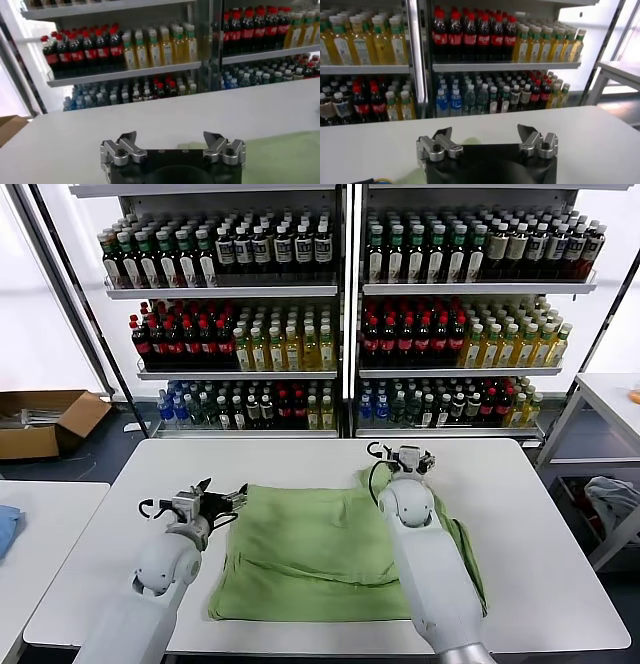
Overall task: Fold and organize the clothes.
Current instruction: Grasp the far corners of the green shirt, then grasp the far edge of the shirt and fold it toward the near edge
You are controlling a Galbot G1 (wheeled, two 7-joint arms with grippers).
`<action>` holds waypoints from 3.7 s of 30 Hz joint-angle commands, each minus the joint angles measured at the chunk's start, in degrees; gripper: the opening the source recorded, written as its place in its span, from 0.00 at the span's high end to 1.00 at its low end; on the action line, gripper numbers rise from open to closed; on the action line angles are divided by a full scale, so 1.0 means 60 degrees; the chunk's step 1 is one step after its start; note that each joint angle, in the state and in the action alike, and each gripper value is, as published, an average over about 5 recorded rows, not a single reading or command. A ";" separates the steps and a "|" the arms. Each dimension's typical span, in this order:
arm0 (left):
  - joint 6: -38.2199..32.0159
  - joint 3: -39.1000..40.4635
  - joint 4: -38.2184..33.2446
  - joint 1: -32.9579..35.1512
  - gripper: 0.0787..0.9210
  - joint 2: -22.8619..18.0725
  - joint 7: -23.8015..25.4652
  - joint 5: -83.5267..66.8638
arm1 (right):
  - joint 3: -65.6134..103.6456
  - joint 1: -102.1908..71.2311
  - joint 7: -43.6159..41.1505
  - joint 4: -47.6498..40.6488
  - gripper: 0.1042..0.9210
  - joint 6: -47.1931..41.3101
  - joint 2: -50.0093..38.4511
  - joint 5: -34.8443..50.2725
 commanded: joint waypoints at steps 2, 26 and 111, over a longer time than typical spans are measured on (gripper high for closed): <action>0.0025 0.0735 0.1598 -0.1331 0.12 -0.0051 0.0273 -0.0237 | 0.0181 0.1008 -0.0175 -0.1853 0.12 -0.0008 0.0276 -0.0152; 0.0074 0.0846 0.1951 -0.1076 0.15 -0.0670 0.0299 -0.0303 | 0.0038 0.0156 -0.0205 -0.1502 0.15 -0.0082 0.0191 -0.0175; -0.1848 -0.1095 -0.3597 0.5638 0.99 -0.1113 0.1075 0.2553 | 0.0596 -0.9409 0.0073 0.9097 0.99 0.0456 -0.2038 0.1268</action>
